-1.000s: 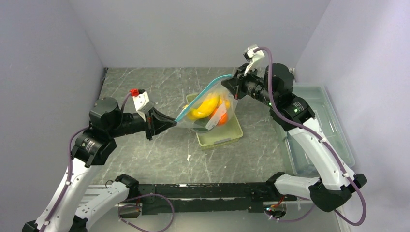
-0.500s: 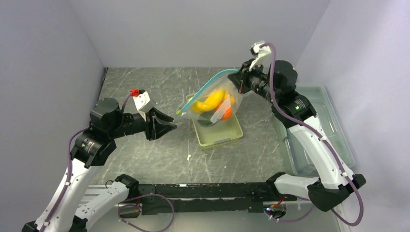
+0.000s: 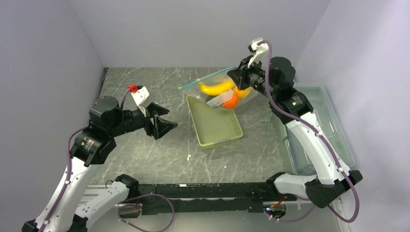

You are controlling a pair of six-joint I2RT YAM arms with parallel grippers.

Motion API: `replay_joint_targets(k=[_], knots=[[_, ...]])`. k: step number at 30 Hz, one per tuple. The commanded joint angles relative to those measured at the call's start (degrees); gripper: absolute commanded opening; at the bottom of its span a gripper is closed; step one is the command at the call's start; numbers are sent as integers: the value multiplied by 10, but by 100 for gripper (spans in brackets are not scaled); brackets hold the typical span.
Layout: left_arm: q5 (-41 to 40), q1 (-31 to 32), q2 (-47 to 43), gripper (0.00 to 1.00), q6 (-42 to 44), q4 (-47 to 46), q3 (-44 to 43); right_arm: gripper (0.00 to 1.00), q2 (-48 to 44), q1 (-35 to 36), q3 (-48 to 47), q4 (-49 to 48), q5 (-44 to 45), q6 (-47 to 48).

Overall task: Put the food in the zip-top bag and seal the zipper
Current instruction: Place the zipper food storage bag at the center of the board.

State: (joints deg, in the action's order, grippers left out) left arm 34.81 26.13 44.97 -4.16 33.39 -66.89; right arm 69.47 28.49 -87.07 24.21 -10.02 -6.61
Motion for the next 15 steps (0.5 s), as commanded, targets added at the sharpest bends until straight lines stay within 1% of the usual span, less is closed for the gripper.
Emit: replay_joint_targets(k=[1, 4, 5, 7, 9, 11, 12, 15], knots=[[-9, 1, 14, 74, -11, -34, -32, 0, 1, 2, -29, -37, -37, 4], [-12, 1, 25, 76, -15, -35, -42, 0, 3, 4, -27, -42, -61, 3], [-12, 1, 27, 79, -17, -38, -43, 0, 4, 5, -25, -44, -69, 4], [-12, 1, 28, 82, -18, -42, -47, 0, 4, 10, -24, -47, -78, 7], [-13, 1, 29, 87, -19, -44, -50, 0, 5, 12, -22, -49, -94, 9], [-12, 1, 31, 98, -16, -44, -56, 0, 6, 15, -20, -52, -114, 11], [-12, 0, 34, 99, -14, -45, -60, 0, 7, 16, -20, -54, -126, 12], [-7, 1, 45, 100, -8, -44, -73, 0, 13, 19, -22, -52, -148, 12]])
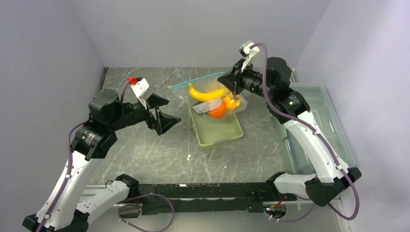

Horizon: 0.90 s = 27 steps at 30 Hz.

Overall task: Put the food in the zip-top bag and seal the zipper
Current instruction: Place the zipper food storage bag at the center of the board.

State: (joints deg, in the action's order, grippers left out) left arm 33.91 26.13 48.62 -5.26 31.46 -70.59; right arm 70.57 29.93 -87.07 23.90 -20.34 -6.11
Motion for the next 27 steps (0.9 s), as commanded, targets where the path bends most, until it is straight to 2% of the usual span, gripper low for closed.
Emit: replay_joint_targets(k=[1, 14, 18, 27], knots=[[2, 1, 13, 100, 4, -26, -41, 0, 3, 6, -23, -49, -51, 6], [6, 1, 64, 100, 22, -82, -50, 0, 42, 30, -71, -13, -173, 13], [-3, 1, 70, 100, 30, -90, -57, 0, 52, 46, -74, -28, -206, 2], [-7, 1, 65, 100, 45, -86, -69, 0, 78, 80, -86, -28, -209, 4]])
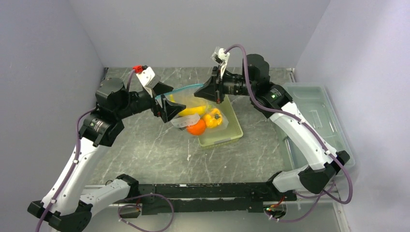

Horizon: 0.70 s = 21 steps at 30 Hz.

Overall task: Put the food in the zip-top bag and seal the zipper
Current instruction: Place the zipper food storage bag at the center of the board.

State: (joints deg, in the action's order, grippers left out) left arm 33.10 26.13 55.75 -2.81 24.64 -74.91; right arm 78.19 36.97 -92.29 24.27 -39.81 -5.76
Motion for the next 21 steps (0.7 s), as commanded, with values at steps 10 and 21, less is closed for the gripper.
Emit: replay_joint_targets(k=[10, 21], knots=[[17, 1, -6, 100, 32, -11, -27, 0, 16, 36, -53, -11, -3, 15], [31, 0, -3, 97, 66, -15, 5, 0, 19, 43, -82, 16, -74, 35]])
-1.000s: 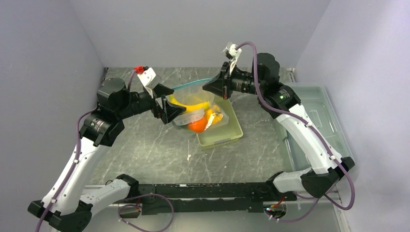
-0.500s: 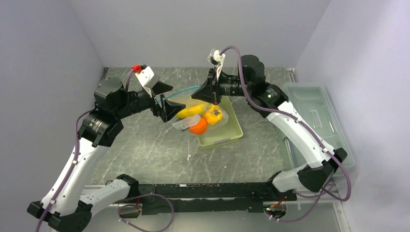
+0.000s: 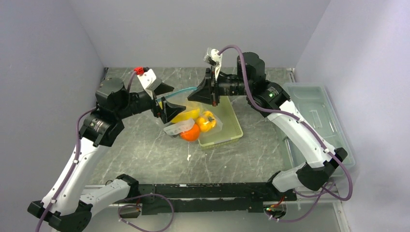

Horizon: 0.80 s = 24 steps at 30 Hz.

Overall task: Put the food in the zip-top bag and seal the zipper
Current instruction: Place the zipper food storage bag at the center of the board.

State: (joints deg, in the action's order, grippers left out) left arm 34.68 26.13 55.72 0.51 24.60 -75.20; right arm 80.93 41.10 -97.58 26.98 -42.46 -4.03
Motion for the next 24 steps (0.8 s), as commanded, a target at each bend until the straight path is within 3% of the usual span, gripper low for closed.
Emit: replay_joint_targets(k=[1, 10, 18, 24], knots=[[20, 1, -3, 97, 36, -14, 13, 0, -9, 2, -30, -7, -58, 22], [109, 1, -9, 92, 39, -10, 32, 0, -28, 2, -13, -13, -44, 28], [129, 1, -7, 80, 41, 18, 45, 0, -40, 2, -10, -25, -39, 23], [138, 0, 0, 55, 45, 29, 45, 0, -46, 2, -8, -29, -37, 21]])
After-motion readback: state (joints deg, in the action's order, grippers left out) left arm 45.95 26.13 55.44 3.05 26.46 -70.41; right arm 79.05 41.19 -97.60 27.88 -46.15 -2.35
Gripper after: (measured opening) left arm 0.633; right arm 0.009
